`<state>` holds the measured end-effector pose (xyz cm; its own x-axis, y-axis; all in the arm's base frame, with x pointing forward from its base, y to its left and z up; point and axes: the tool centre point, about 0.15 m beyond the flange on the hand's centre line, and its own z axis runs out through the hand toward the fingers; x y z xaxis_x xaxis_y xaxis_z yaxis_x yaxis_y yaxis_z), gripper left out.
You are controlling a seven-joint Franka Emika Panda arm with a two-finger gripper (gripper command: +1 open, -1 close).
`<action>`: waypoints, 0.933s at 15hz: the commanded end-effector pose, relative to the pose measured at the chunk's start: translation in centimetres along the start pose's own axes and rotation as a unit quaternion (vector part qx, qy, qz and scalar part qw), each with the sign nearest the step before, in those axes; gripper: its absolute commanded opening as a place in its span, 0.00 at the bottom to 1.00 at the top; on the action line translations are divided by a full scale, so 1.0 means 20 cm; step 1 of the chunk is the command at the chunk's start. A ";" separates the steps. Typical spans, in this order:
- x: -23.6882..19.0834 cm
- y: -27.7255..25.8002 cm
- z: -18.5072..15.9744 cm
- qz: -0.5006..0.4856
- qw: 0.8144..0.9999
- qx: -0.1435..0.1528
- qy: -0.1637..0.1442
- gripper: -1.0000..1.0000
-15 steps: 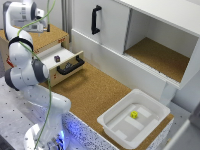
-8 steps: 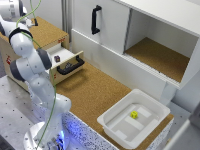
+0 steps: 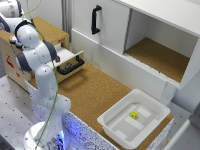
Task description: Toggle the red light switch to turn off the red light
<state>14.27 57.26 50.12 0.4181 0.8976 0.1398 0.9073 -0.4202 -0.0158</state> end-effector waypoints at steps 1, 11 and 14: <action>0.31 -0.09 -0.03 0.001 0.994 -0.075 -0.082 0.00; 0.26 -0.01 0.04 0.026 0.994 -0.066 -0.077 0.00; 0.33 -0.02 0.05 0.015 0.995 -0.070 -0.073 0.00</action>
<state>14.41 58.32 49.30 0.4524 0.8812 0.1376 0.8826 -0.4645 0.0730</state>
